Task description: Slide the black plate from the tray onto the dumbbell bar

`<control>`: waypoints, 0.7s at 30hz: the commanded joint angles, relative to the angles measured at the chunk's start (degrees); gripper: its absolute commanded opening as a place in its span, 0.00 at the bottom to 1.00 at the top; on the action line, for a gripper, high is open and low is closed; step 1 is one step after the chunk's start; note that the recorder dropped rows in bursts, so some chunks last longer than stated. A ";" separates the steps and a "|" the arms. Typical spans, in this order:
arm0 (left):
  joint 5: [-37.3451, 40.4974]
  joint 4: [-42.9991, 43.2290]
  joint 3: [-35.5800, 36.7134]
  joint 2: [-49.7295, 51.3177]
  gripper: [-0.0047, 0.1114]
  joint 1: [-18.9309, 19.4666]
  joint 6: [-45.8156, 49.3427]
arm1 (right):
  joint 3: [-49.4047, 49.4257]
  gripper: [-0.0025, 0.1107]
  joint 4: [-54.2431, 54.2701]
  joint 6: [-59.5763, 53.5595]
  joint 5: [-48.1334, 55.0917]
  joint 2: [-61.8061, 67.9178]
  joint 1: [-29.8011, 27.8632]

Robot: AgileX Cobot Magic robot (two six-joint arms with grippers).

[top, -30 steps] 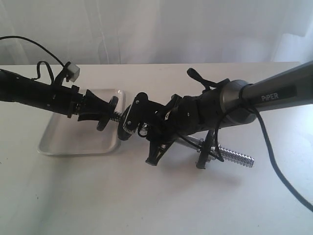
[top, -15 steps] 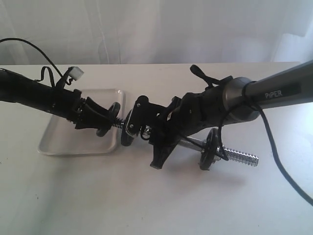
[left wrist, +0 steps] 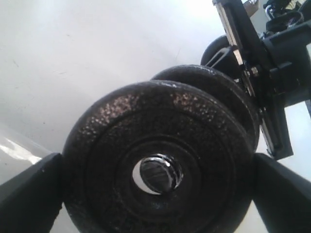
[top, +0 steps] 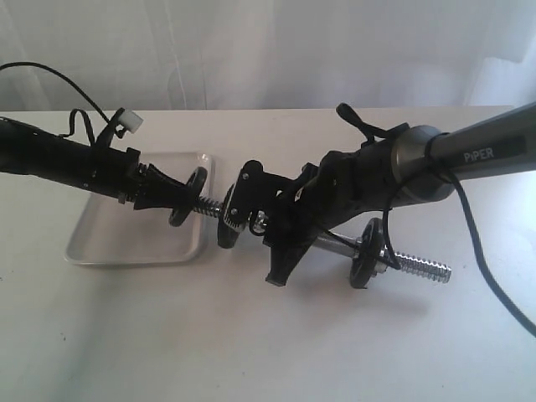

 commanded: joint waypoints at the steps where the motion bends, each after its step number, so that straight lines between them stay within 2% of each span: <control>1: 5.76 -5.55 -0.64 -1.11 0.04 0.56 -2.06 | -1.56 0.02 -0.13 -1.99 -7.27 -4.03 -0.32; 12: 5.76 -11.24 -0.64 -1.11 0.04 1.92 -9.83 | -1.56 0.02 0.12 -2.10 -10.16 -5.06 -0.32; 16: 5.76 -13.39 -0.68 -1.11 0.04 2.03 -15.86 | -1.56 0.02 0.24 -2.10 -12.23 -5.06 -0.32; 21: 5.76 -12.16 -0.68 -1.11 0.04 2.03 -24.89 | -1.56 0.02 0.24 -1.68 -14.91 -5.11 -0.32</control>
